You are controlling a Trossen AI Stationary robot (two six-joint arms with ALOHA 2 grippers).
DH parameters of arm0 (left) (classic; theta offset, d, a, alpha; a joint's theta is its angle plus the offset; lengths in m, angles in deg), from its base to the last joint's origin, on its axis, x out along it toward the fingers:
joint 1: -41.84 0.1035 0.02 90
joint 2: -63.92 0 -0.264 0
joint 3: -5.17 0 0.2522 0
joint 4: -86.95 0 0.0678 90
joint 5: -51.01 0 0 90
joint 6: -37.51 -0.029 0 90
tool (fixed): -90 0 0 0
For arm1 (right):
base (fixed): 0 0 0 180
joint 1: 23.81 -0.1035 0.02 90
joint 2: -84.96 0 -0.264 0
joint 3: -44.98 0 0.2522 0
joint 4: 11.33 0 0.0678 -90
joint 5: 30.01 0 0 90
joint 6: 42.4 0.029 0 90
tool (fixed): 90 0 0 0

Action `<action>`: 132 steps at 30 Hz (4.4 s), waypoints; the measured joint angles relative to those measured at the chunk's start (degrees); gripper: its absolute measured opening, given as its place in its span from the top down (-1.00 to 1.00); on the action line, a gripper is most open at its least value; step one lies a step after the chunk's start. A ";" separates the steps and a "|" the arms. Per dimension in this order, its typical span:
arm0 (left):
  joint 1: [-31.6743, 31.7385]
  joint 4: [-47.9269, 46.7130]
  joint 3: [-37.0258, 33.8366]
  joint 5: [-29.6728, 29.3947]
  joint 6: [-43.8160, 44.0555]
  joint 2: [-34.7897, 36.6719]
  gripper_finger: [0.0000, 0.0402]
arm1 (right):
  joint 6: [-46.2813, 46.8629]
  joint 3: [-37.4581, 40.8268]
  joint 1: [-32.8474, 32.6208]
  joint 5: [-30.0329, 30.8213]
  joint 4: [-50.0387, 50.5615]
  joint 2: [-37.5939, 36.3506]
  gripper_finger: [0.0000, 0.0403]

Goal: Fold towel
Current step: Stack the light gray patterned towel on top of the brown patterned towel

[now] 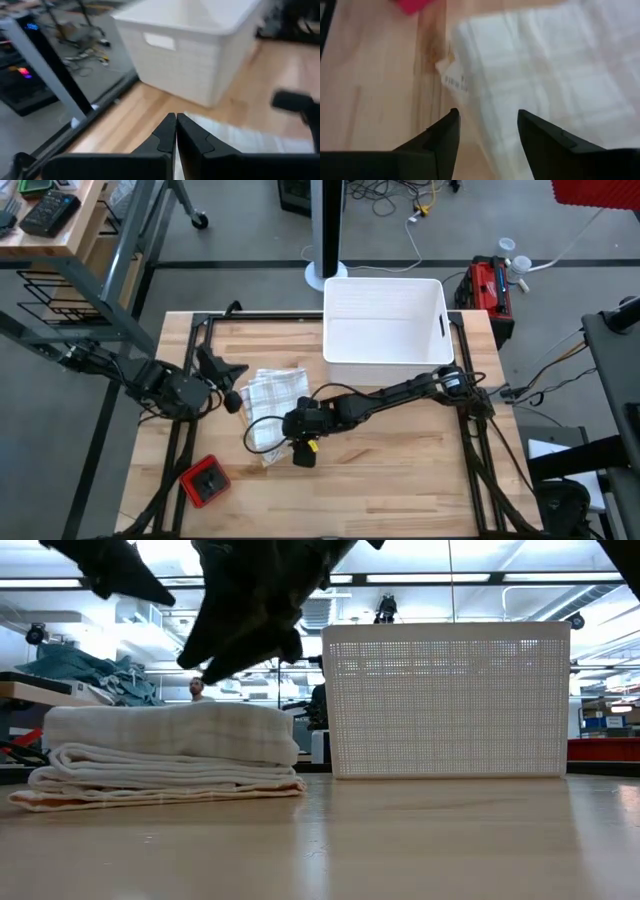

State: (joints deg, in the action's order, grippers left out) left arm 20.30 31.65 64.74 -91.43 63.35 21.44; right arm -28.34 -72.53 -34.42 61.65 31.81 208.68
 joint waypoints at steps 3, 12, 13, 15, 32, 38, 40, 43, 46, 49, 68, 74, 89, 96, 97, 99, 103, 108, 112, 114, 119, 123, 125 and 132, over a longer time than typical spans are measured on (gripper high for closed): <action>0.46 -0.03 -1.73 2.01 0.41 -1.26 0.98 | -1.57 -0.02 0.00 2.62 -3.00 0.00 0.09; 12.10 0.19 -4.13 6.96 6.74 -11.02 1.00 | -2.37 0.14 0.13 5.00 -7.36 0.04 0.32; 13.68 0.12 -4.32 8.28 7.06 -12.31 1.00 | -2.00 0.27 0.13 5.00 -7.38 0.04 0.36; 16.45 0.30 -4.71 9.94 7.96 -14.77 1.00 | -1.29 0.81 0.13 5.00 -7.44 0.04 0.45; 25.44 3.37 -6.23 14.63 6.92 -39.01 1.00 | -5.13 7.57 0.13 5.05 -7.39 0.20 0.99; 24.85 3.49 -6.23 25.99 9.04 -42.71 1.00 | -5.49 11.83 0.11 2.90 -6.23 0.17 1.00; 24.54 3.62 -6.23 29.71 9.13 -42.84 1.00 | -5.07 11.90 0.09 2.82 -3.17 -0.02 1.00; 23.31 4.91 -6.23 34.25 9.21 -42.26 1.00 | -5.47 11.82 0.10 2.81 2.87 -0.35 1.00; 21.68 5.97 -6.06 37.44 9.23 -40.51 1.00 | -6.30 11.80 0.02 2.85 8.20 -0.95 1.00; 20.44 7.11 -5.34 41.37 9.17 -37.74 1.00 | -7.96 11.89 -0.04 2.95 11.31 -1.88 1.00; 16.90 4.20 -5.88 36.17 12.26 -20.77 1.00 | -3.71 12.17 -0.40 5.40 -3.05 -6.80 1.00; 15.97 11.41 -5.90 36.52 4.92 -23.85 1.00 | -2.01 12.17 -1.15 2.49 -9.18 -5.37 1.00; 15.72 14.47 -5.77 45.58 4.56 -39.21 1.00 | 1.19 11.98 -3.54 -2.98 2.81 -2.15 1.00; 13.88 12.79 -5.99 49.13 5.76 -35.51 1.00 | 0.99 11.93 -3.58 -3.12 7.75 -2.47 1.00; 13.43 12.44 -6.01 49.11 6.02 -34.57 1.00 | 1.18 11.99 -3.62 -3.27 8.06 -2.67 1.00; 12.28 11.27 -6.04 49.05 6.93 -32.35 1.00 | 1.74 12.10 -3.67 -3.62 9.15 -3.23 1.00; 9.57 7.87 -6.06 49.13 9.64 -28.37 1.00 | 3.03 12.11 -3.72 -3.61 12.04 -4.35 1.00; 6.37 9.37 -6.08 46.93 11.19 -25.23 1.00 | 4.34 12.17 -3.78 -3.34 13.77 -5.89 1.00; 4.77 18.55 -6.06 46.05 8.90 -25.06 1.00 | 4.47 12.17 -3.78 -2.92 12.62 -7.10 1.00; 4.48 21.61 -6.04 46.05 7.41 -26.16 1.00 | 4.73 12.17 -3.78 -2.17 11.78 -7.59 1.00; 4.44 19.77 -6.04 44.08 8.23 -28.57 1.00 | 5.93 12.17 -4.02 -0.94 12.02 -8.44 1.00; 2.73 16.84 -5.49 43.34 3.18 -28.48 1.00 | 4.33 12.17 -4.78 -0.01 12.02 -9.20 1.00; 0.76 16.11 -5.45 43.35 -5.03 -28.44 1.00 | 3.62 12.17 -5.01 -0.02 12.25 -9.59 1.00; -3.88 15.53 -5.47 39.46 -14.99 -29.27 0.91 | 4.14 12.15 -4.96 0.21 12.14 -10.05 1.00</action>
State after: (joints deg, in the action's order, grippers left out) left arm 16.43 47.19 59.27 -51.97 48.36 -7.83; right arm -24.20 -60.38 -39.38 61.86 43.95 198.63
